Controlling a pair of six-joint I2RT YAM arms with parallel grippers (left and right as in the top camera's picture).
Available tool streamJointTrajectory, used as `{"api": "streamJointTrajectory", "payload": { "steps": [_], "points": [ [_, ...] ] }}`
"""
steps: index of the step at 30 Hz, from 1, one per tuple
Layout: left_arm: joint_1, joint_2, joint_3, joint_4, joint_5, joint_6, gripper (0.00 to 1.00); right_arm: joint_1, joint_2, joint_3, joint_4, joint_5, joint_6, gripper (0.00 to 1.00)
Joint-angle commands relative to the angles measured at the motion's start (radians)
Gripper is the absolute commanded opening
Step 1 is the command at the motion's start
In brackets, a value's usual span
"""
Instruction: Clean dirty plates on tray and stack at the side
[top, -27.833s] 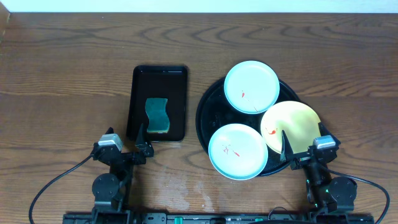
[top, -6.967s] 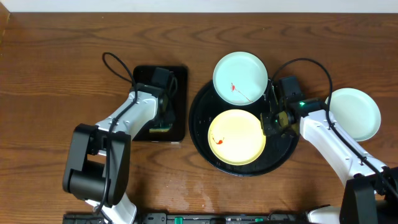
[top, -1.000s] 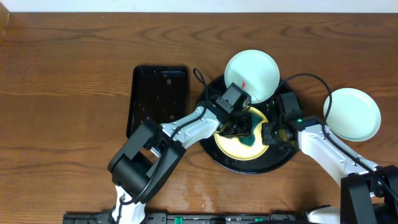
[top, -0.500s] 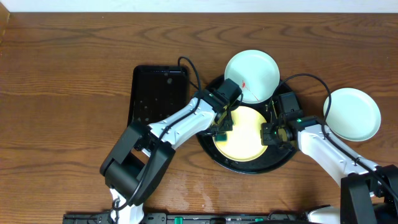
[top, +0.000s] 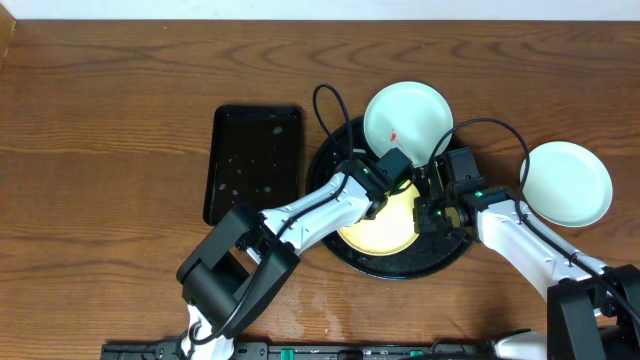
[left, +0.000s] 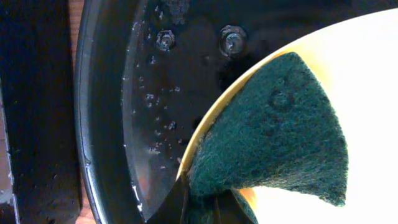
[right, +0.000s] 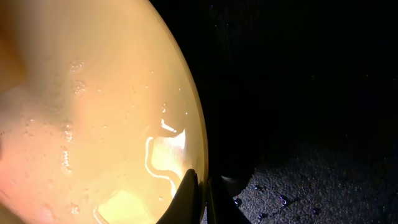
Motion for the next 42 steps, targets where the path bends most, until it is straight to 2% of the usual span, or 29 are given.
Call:
{"api": "streamJointTrajectory", "payload": {
  "steps": [1,3,9,11,18,23,28,30,36,42],
  "points": [
    [0.04,0.048,-0.041,-0.001,-0.005,-0.005,0.08,-0.006,0.005,-0.009,-0.026,0.111,-0.018,0.01],
    [0.043,0.048,-0.041,0.036,0.117,-0.005,0.07,-0.006,0.005,-0.009,-0.026,0.111,-0.018,0.01],
    [0.043,0.055,-0.05,0.271,0.612,-0.006,0.07,-0.006,0.005,-0.009,-0.028,0.111,-0.018,0.01],
    [0.043,0.063,-0.05,0.324,0.699,-0.017,0.07,-0.006,0.005,-0.009,-0.029,0.111,-0.018,0.01],
    [0.032,0.076,-0.05,0.346,0.864,-0.008,0.08,-0.006,0.005,-0.009,-0.034,0.111,-0.018,0.01],
    [0.032,0.076,-0.05,0.257,0.941,-0.005,0.08,-0.006,0.005,-0.009,-0.035,0.111,-0.018,0.01],
    [0.034,0.076,-0.05,0.148,0.929,0.045,0.07,-0.006,0.005,-0.009,-0.035,0.111,-0.018,0.01],
    [0.046,0.075,-0.05,0.109,0.845,0.047,0.07,-0.006,0.005,-0.009,-0.035,0.111,-0.018,0.01],
    [0.127,0.044,-0.048,0.006,0.393,-0.035,0.08,-0.006,0.005,-0.009,-0.036,0.111,-0.018,0.01],
    [0.156,0.009,-0.047,-0.023,0.048,-0.058,0.07,-0.006,0.005,-0.009,-0.036,0.111,-0.018,0.01]
  ]
}}
